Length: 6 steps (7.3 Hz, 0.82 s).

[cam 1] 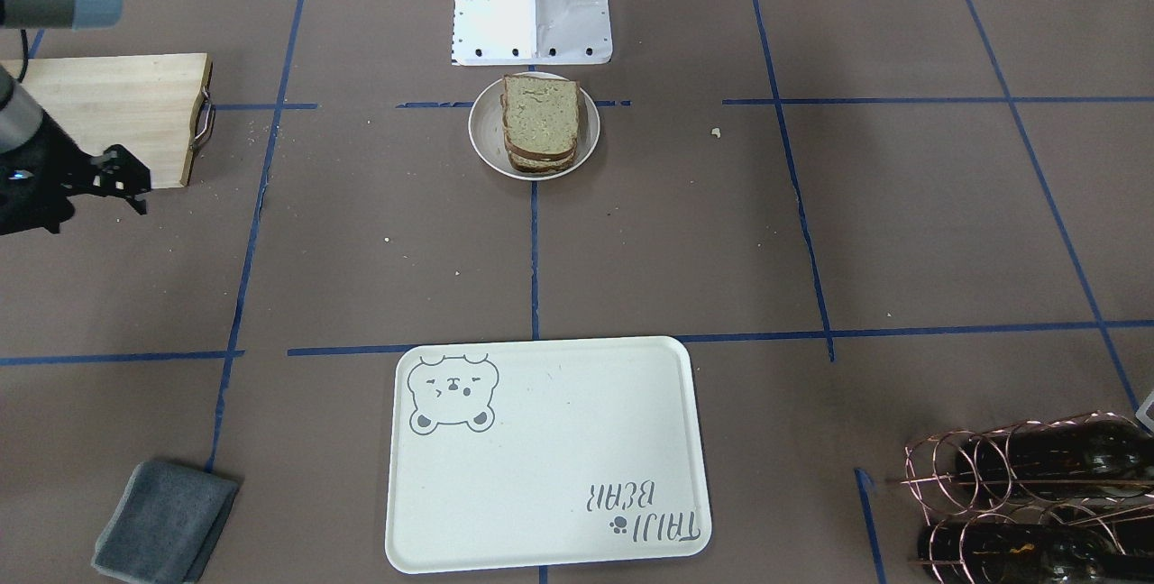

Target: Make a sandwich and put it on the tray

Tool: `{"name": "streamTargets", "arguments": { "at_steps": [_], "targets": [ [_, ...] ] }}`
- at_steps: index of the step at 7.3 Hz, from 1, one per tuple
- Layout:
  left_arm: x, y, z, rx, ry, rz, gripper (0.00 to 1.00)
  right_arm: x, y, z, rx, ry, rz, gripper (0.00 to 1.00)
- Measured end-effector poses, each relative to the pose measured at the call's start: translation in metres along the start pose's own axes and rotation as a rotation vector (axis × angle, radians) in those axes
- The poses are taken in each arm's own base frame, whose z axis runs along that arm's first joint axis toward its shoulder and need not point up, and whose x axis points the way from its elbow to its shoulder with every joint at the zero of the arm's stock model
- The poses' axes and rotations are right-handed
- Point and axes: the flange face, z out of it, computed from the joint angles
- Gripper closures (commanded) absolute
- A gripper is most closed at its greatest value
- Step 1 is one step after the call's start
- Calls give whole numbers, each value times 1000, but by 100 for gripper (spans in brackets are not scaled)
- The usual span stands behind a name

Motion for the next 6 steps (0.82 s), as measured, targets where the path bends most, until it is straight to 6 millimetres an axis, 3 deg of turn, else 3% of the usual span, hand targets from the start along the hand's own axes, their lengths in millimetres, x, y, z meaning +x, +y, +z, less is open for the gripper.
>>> {"name": "streamTargets", "arguments": {
  "at_steps": [2, 3, 4, 6],
  "targets": [
    [26, -33, 1, 82, 106, -27, 0, 92, 81, -14, -9, -19, 40, 0],
    [57, -52, 10, 102, 147, -26, 0, 125, 123, -17, -11, -20, 105, 0],
    [99, -69, 24, 111, 203, -4, 0, 147, 155, -20, -6, -21, 163, 0],
    [201, -96, 53, 65, 350, -71, 0, 167, 186, -21, -1, -21, 215, 0]
  ]
}}
